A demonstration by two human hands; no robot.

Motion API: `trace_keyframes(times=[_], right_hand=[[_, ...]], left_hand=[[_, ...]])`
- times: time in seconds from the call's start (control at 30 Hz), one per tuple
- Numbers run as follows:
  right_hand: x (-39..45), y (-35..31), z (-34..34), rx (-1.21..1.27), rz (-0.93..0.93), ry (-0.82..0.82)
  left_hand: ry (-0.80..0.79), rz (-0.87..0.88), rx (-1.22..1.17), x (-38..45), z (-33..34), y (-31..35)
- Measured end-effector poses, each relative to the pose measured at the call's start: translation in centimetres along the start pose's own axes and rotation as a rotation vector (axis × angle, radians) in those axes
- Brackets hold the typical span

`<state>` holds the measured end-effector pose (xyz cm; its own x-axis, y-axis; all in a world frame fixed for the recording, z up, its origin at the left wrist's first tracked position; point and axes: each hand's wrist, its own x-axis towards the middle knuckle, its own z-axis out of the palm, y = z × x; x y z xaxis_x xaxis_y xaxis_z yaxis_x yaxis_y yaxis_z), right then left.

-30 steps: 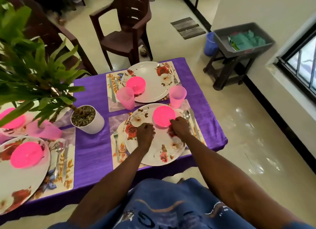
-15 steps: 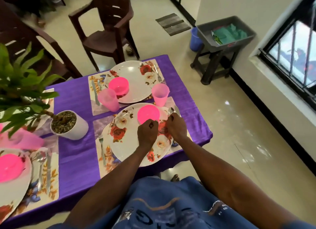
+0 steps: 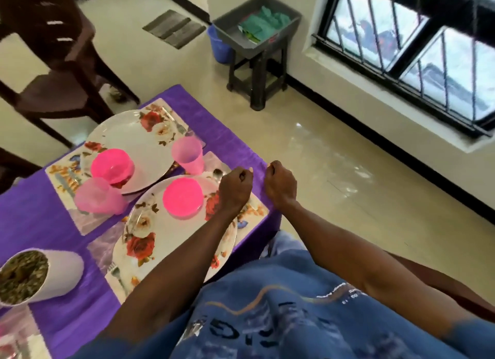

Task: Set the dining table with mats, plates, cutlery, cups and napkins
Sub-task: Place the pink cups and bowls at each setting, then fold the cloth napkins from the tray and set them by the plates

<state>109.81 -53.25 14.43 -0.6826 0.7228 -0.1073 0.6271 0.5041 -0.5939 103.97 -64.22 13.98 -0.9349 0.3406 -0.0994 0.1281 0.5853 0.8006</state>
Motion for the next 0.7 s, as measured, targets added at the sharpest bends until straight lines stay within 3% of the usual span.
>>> trace_keyframes(times=[0.33,0.7], right_hand=[[11.4,4.0,-2.5,0.023,0.044,0.009],[31.7,10.1,-10.5,-0.079,-0.022,-0.222]], left_hand=[[-0.004,0.003,0.069,8.7,7.4,5.1],[-0.097,-0.091,0.241,22.4,20.8,14.0]])
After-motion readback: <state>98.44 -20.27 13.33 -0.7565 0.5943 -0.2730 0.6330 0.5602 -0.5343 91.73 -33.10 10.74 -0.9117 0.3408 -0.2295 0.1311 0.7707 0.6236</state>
